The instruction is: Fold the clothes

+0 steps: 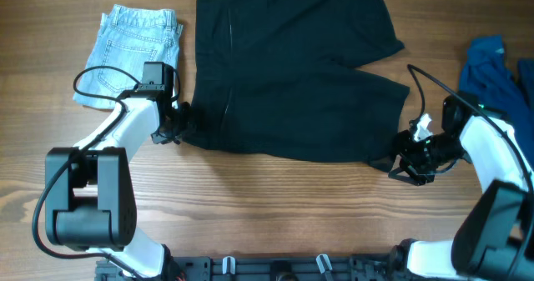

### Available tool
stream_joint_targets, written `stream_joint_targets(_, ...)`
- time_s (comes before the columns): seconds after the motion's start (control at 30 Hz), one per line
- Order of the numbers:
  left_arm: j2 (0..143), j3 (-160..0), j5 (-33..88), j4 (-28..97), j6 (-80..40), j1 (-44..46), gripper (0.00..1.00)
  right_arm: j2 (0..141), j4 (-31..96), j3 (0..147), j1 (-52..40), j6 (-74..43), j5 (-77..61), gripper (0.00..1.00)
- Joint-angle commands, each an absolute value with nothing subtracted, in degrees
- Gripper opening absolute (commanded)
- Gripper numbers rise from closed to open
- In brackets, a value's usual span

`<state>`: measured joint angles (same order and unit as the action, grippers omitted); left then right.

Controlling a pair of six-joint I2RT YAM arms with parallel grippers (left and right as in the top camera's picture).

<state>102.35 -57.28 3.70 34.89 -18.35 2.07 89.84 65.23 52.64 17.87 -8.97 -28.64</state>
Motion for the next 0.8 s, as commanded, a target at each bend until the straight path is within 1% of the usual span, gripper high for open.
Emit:
stream_joint_targets(0.0, 103.0, -56.2, 1.9, 34.7, -18.2, 1.6, 0.45, 85.4, 62.6, 50.9, 17.5, -14.6, -28.2, 0.57)
stream_joint_targets(0.07, 103.0, -56.2, 1.9, 34.6, -18.3, 1.6, 0.45, 85.3, 57.8, 47.9, 17.5, -19.3, -28.3, 0.56)
stream_joint_targets(0.1, 103.0, -56.2, 1.8, 34.5, -18.2, 1.6, 0.45, 85.3, 53.5, 45.3, 17.5, -22.5, -29.8, 0.54)
stream_joint_targets(0.17, 103.0, -56.2, 1.8, 34.5, -18.2, 1.6, 0.47, 85.3, 48.6, 41.8, 17.5, -26.4, -33.1, 0.50)
stream_joint_targets(0.23, 103.0, -56.2, 1.8, 34.5, -18.2, 1.6, 0.47, 85.3, 45.0, 38.5, 17.5, -29.9, -33.6, 0.48)
stream_joint_targets(0.33, 103.0, -56.2, 1.8, 34.4, -18.2, 1.6, 0.48, 85.3, 41.7, 35.7, 17.5, -31.8, -34.3, 0.48)
stream_joint_targets(0.5, 103.0, -56.2, 1.9, 34.0, -18.2, 1.6, 0.50, 85.3, 35.1, 35.1, 17.5, -35.4, -32.3, 0.48)
stream_joint_targets(0.53, 103.0, -56.2, 1.9, 34.0, -18.2, 1.6, 0.50, 85.3, 34.4, 35.1, 17.5, -35.8, -31.0, 0.45)
stream_joint_targets(0.57, 103.0, -56.2, 1.9, 34.0, -18.2, 1.6, 0.50, 85.3, 33.5, 35.1, 17.5, -35.9, -28.9, 0.37)
stream_joint_targets(0.63, 103.0, -56.2, 1.9, 34.0, -18.2, 1.6, 0.50, 85.3, 32.8, 35.1, 17.5, -35.4, -26.7, 0.14)
stream_joint_targets(0.67, 103.0, -56.2, 1.8, 34.1, -18.2, 1.6, 0.50, 85.3, 32.7, 35.1, 17.5, -34.4, -26.5, 0.10)
stream_joint_targets(0.77, 103.0, -56.2, 1.8, 34.1, -18.2, 1.6, 0.52, 85.3, 32.7, 35.5, 17.5, -31.9, -26.3, 0.11)
